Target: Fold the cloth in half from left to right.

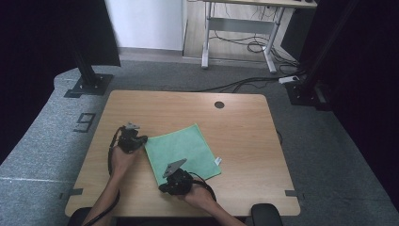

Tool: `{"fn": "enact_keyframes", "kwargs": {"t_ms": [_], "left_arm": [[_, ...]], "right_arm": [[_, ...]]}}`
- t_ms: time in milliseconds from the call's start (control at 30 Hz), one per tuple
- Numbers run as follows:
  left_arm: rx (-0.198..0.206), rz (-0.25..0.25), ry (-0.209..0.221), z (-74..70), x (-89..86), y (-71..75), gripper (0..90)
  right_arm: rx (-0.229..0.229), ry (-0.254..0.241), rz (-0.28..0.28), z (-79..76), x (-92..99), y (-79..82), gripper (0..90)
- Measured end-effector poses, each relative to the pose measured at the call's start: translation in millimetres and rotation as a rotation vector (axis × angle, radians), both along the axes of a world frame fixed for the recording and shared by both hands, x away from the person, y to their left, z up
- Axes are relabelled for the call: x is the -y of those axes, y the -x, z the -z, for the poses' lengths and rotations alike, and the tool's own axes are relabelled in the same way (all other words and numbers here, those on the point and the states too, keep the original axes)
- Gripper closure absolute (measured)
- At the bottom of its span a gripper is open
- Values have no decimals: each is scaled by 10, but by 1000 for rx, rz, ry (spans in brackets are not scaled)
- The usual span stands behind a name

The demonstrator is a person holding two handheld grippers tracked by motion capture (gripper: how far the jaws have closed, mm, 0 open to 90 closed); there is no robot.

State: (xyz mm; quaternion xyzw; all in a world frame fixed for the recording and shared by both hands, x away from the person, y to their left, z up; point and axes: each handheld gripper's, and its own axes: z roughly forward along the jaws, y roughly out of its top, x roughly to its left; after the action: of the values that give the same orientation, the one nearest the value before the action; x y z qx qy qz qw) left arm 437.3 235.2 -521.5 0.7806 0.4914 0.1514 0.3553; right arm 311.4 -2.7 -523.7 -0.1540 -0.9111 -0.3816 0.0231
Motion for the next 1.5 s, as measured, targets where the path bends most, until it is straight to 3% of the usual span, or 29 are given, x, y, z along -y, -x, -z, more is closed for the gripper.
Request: {"fn": "enact_keyframes", "kwargs": {"t_ms": [167, 367, 967, 1500], "left_arm": [[20, 8, 5, -77, 91, -53, 882], [40, 44, -15, -169, 357, -164, 881], [71, 117, -88, -218, 1001, -435, 876], [82, 167, -108, -241, 1361, -561, 874]], "right_arm": [[13, -31, 37, -112, 147, -24, 871], [55, -36, 91, -181, 394, -41, 870], [116, 1, 256, -175, 1083, -142, 871], [123, 7, 329, -165, 1419, -176, 872]]}}
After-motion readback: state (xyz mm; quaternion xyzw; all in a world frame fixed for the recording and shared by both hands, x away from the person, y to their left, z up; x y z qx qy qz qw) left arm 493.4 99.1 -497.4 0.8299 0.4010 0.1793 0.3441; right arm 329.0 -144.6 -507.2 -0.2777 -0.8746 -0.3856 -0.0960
